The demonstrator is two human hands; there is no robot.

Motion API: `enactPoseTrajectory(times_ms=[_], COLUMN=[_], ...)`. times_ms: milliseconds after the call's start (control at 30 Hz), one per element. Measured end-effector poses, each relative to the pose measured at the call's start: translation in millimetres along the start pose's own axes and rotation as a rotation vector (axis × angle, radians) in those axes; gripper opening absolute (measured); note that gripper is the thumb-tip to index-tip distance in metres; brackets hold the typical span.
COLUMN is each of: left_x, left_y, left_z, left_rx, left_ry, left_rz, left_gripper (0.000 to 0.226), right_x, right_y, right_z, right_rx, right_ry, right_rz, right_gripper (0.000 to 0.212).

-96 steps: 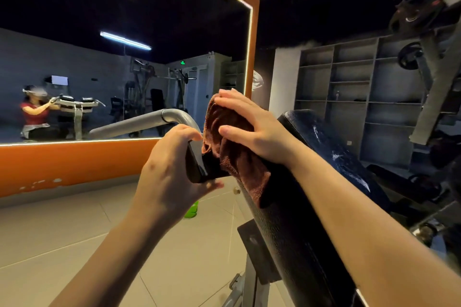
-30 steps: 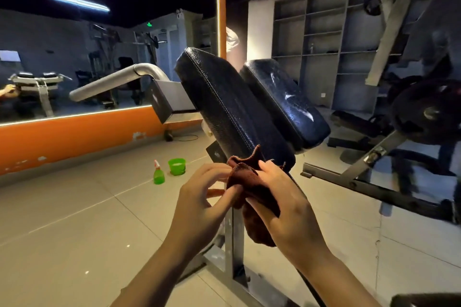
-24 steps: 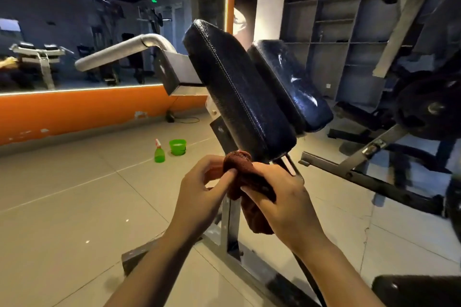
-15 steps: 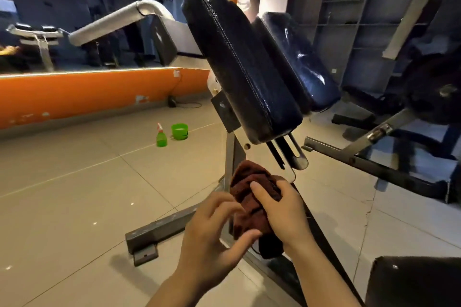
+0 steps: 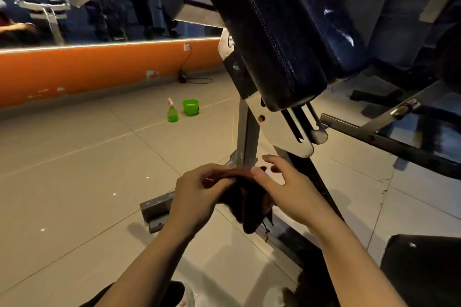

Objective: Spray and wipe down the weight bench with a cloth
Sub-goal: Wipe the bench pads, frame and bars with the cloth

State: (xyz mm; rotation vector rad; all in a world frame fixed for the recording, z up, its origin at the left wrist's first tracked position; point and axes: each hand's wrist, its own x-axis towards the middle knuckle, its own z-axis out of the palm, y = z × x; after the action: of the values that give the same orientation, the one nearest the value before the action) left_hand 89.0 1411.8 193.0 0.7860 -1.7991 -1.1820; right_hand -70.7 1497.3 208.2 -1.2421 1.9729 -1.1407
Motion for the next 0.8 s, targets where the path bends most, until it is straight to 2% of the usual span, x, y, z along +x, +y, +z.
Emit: enactPoseTrajectory(times_ms=[100, 167, 233, 333, 433, 500, 633, 800], left_x=[0, -2, -4, -5, -4, -4, -4, 3], left_y=[-4, -2, 1, 4, 5, 3, -2, -9], left_z=[-5, -6, -7, -13, -17, -16, -11, -11], left_rx=[0.078, 0.144, 0.158, 0.131, 0.132, 0.194, 0.263, 0.41], left_ry=[-0.012, -0.053, -0.067, -0.072, -0.119, -0.129, -0.148, -0.236], left_rz=[-0.041, -0.036, -0.025, -0.025, -0.044, -0.064, -0.105, -0.112], left_gripper=[0.018, 0.013, 0.01, 0.011, 0.017, 0.022, 0.017, 0.021], right_x=[-7, -8, -8, -7, -10, -14, -21, -22], right_y=[-4, -5, -7, -12, -20, -23, -28, -25], right_z=[3, 9, 16, 16, 13, 10, 6, -5], right_rx=[-0.05, -0.045, 0.021, 0.115, 0.262, 0.319, 0.307, 0.454], right_ry=[-0.076, -0.155, -0.147, -0.052, -0.04, -0.061, -0.094, 0.029], right_rz=[-0.121, -0.18, -0.191, -0.214, -0.252, -0.278, -0.34, -0.361], right_gripper=[0.049, 0.032, 0.019, 0.021, 0.023, 0.021, 0.019, 0.016])
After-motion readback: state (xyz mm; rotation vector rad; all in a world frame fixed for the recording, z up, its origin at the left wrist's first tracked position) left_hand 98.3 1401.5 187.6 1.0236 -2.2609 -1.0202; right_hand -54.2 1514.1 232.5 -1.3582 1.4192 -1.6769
